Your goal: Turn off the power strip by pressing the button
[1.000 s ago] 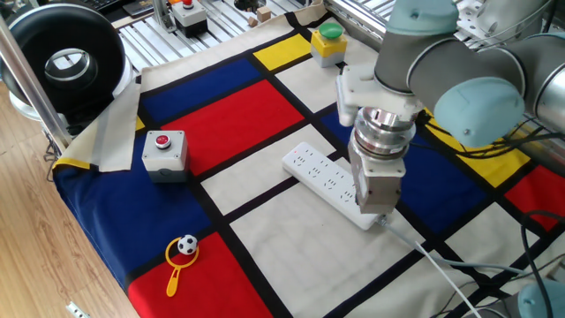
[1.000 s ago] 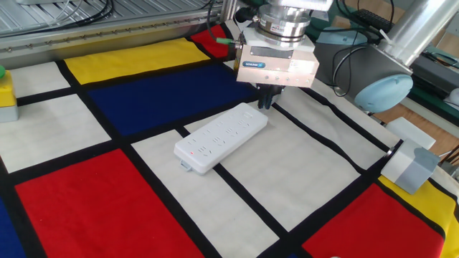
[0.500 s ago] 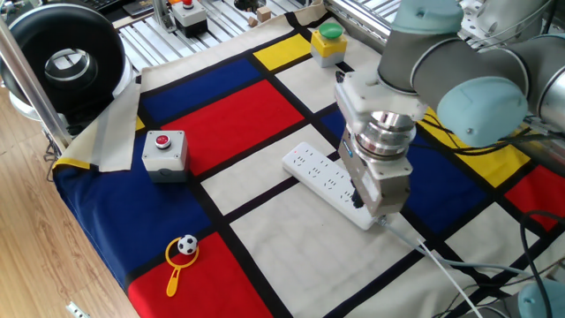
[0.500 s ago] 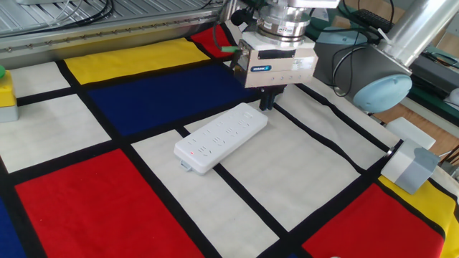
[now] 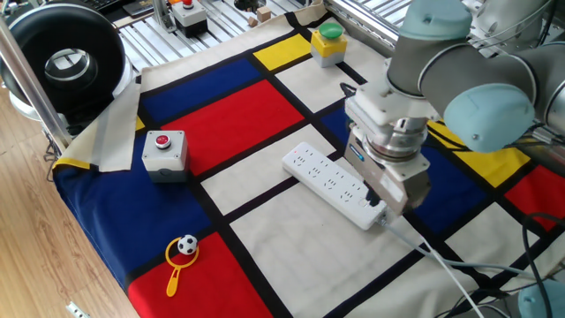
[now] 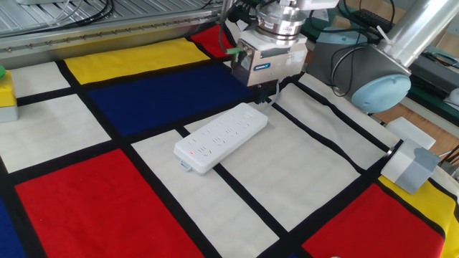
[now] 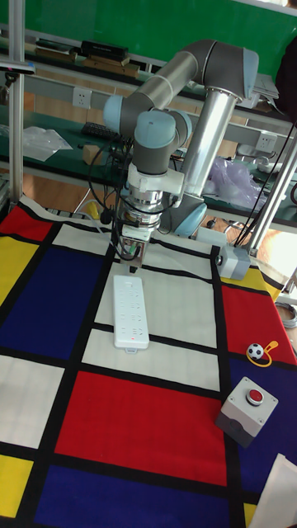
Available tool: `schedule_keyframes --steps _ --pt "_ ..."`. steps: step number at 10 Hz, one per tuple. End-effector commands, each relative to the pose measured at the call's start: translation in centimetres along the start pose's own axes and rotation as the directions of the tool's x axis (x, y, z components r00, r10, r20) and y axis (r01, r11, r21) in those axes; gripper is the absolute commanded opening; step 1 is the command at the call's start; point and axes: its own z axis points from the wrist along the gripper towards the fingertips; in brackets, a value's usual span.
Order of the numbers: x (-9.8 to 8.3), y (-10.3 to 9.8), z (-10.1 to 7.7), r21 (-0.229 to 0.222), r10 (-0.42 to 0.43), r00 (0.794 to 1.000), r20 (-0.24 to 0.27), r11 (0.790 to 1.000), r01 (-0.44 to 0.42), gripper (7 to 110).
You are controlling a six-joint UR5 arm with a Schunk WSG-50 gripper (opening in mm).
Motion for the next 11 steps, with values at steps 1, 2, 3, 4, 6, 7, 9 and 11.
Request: schedule_keyframes --steps 1,2,3,4,6,7,9,11 --pt "1.3 -0.2 0.1 0.01 0.049 0.999 -0.025 0.999 -0.048 7" --pt "1.5 -0.5 0.1 0.019 0.031 0.999 -0.035 0.999 -0.03 7" --pt "0.8 -0.4 0.1 0.015 -0.009 1.0 -0.007 1.0 0.009 7" --pt "0.7 -2.6 0.0 0.102 0.016 1.0 0.002 0.995 -0.017 7" --pt "1.3 -3.3 -0.1 0.132 0.152 0.988 -0.006 0.98 -0.15 7" --pt "1.2 -3.1 -0.1 0.123 0.169 0.986 -0.002 0.978 -0.167 7" --pt "1.1 -4.1 -0.3 0.164 0.23 0.973 0.022 0.959 -0.231 7" --pt "0.5 -5.6 -0.5 0.211 0.276 0.959 0.07 0.935 -0.284 7"
